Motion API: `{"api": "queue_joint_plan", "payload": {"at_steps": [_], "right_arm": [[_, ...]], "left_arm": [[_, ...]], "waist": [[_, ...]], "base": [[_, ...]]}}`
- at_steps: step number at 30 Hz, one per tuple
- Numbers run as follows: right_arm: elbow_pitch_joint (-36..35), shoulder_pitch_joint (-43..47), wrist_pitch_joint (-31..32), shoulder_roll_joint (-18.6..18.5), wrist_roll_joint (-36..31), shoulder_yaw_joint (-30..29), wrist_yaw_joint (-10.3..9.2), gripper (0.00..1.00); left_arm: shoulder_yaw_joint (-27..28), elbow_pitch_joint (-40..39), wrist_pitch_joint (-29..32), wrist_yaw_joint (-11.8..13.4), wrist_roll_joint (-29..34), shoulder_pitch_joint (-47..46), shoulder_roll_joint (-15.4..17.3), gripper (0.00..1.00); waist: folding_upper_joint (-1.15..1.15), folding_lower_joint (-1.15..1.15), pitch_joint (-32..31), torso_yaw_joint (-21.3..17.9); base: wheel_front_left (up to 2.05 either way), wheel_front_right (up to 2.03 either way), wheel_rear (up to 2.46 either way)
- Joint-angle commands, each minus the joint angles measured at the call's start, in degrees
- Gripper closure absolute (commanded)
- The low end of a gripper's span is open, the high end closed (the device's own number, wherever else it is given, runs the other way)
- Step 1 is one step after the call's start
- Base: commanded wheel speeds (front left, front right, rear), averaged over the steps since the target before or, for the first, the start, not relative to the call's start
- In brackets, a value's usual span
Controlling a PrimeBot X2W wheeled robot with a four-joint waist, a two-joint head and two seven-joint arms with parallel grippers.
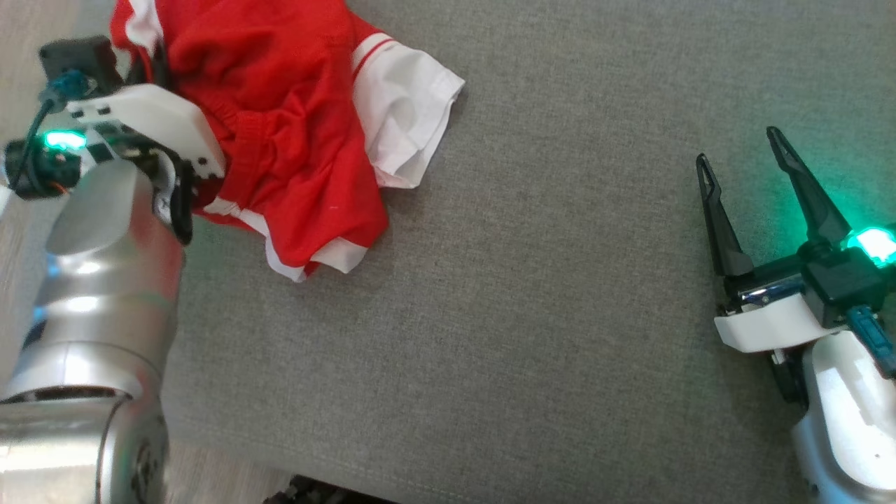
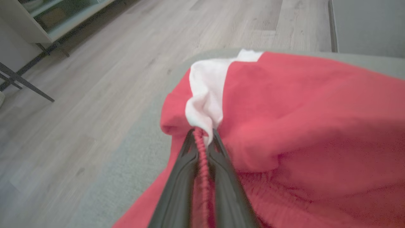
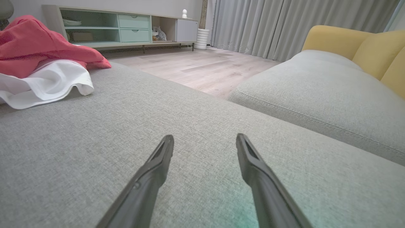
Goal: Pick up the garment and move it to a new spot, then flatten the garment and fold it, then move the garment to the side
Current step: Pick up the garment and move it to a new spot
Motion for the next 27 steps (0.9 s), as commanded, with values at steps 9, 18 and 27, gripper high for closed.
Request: {"api": "queue_joint_plan", "payload": {"at_steps": [9, 18, 27], "right_arm": [[2.51, 0.54, 0.13, 3.74, 1.15, 2.95, -0.04, 0.00], [3.26, 1.83, 0.13, 8.45, 4.70, 3.64, -0.04, 0.00], [0.53, 4.05, 0.13, 9.20, 11.09, 3.45, -0.04, 0.00]], "left_arm": [[-3.37, -3.86, -9.38, -1.09, 3.07, -7.04, 5.04, 1.00], [-9.85, -10.58, -10.87, -4.48, 6.67, -12.76, 4.81, 1.00], [-16.62, -19.55, -6.39, -5.91, 4.26, -16.04, 3.22, 1.00]], "waist": [[0.00, 0.00, -9.06, -1.50], [0.00, 0.00, -19.04, -9.69], [0.00, 0.00, -22.39, -24.79]], "base": [[0.00, 0.00, 0.00], [0.00, 0.00, 0.00], [0.00, 0.00, 0.00]]}}
